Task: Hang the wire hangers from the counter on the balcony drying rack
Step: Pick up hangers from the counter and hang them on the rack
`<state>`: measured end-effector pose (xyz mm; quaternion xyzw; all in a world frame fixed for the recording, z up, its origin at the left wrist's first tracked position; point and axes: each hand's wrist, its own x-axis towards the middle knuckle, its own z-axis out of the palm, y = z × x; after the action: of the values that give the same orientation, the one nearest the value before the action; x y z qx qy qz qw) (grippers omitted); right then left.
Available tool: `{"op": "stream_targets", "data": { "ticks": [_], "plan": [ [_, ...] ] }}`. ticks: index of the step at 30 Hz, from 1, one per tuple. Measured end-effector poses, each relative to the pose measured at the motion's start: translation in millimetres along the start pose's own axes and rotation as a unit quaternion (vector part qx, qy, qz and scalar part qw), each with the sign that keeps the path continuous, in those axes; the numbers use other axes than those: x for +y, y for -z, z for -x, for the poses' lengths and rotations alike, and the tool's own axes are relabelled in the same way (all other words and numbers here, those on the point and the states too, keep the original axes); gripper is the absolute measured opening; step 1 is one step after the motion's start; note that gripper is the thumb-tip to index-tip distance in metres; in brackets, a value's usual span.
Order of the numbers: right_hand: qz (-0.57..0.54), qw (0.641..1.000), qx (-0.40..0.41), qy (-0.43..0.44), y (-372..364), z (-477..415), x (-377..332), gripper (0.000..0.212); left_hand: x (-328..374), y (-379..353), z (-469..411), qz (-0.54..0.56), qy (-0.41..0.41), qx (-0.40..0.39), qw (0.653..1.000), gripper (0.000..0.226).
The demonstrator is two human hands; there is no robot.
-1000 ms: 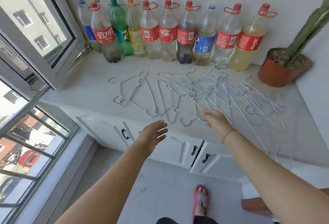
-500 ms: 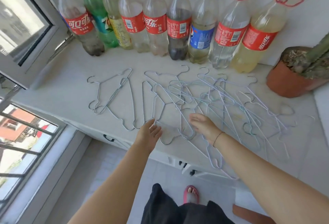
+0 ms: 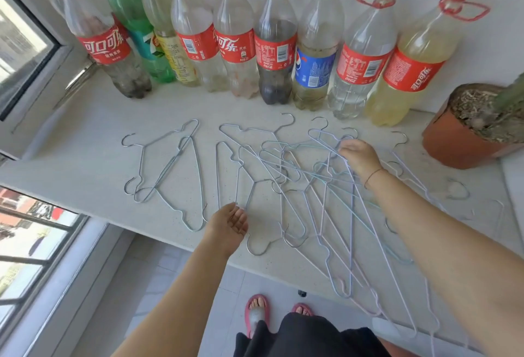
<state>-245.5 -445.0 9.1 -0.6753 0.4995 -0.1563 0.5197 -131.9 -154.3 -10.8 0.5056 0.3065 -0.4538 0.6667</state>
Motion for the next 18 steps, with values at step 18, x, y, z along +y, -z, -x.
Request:
{"op": "stream_targets", "data": {
  "ticks": [18],
  "plan": [
    [0.15, 0.977, 0.095, -0.12, 93, -50, 64, 0.04, 35, -74, 31, -0.063, -0.089, -0.169, 0.979, 0.013]
  ]
}}
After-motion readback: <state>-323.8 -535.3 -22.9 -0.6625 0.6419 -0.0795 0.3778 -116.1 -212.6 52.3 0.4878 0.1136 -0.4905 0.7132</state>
